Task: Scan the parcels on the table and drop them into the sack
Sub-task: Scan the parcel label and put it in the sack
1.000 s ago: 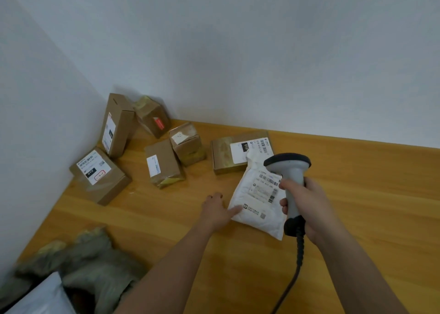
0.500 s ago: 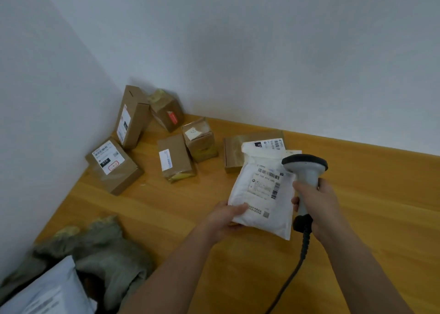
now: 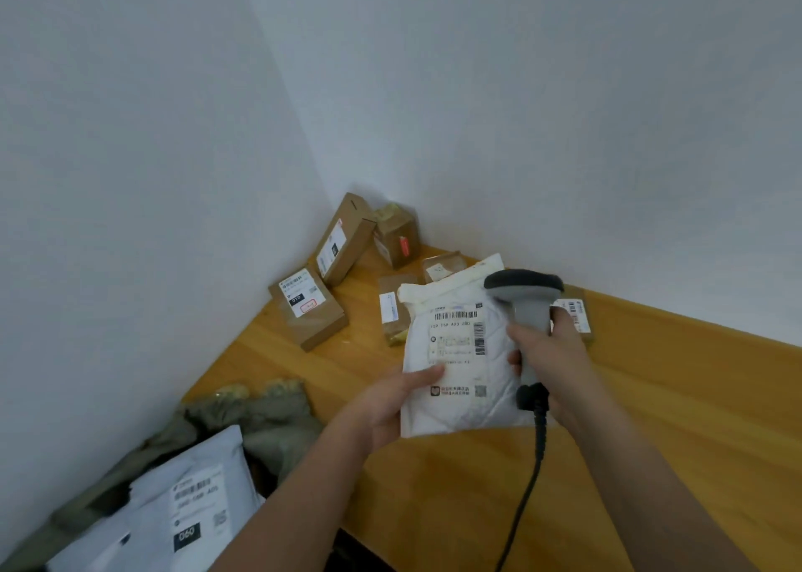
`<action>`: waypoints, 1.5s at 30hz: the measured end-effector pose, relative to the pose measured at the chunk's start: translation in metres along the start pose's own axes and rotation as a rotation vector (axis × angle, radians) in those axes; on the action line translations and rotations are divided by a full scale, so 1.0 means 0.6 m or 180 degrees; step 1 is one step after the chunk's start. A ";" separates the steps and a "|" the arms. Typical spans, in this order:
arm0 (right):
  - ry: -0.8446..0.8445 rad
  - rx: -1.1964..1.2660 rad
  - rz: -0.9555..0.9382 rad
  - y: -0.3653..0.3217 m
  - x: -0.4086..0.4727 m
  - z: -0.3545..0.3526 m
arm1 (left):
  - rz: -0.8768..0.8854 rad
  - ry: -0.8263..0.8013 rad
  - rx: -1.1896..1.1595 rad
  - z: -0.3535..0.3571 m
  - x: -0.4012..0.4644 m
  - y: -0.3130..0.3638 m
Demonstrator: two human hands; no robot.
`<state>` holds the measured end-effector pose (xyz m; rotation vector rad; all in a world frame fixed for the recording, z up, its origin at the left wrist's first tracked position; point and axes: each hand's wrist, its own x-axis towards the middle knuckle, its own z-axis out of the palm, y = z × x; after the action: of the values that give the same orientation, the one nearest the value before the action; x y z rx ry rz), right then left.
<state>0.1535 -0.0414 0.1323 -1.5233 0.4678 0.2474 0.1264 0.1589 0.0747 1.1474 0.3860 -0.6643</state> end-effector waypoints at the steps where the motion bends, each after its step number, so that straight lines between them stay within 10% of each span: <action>1: -0.0011 -0.0024 -0.0043 -0.003 -0.018 0.009 | 0.0105 0.0076 -0.0033 -0.007 -0.017 0.004; 28: -0.1618 -0.0684 -0.1134 -0.197 -0.343 0.066 | 0.1220 0.1713 -0.1073 -0.125 -0.250 0.041; 45: -0.1700 -0.0441 -0.1323 -0.249 -0.353 -0.032 | 0.1593 0.2198 -0.1183 -0.078 -0.234 0.036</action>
<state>0.0283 -0.0392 0.3598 -1.5749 -0.2927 0.3496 0.0378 0.2474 0.1566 1.0298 0.7361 0.2583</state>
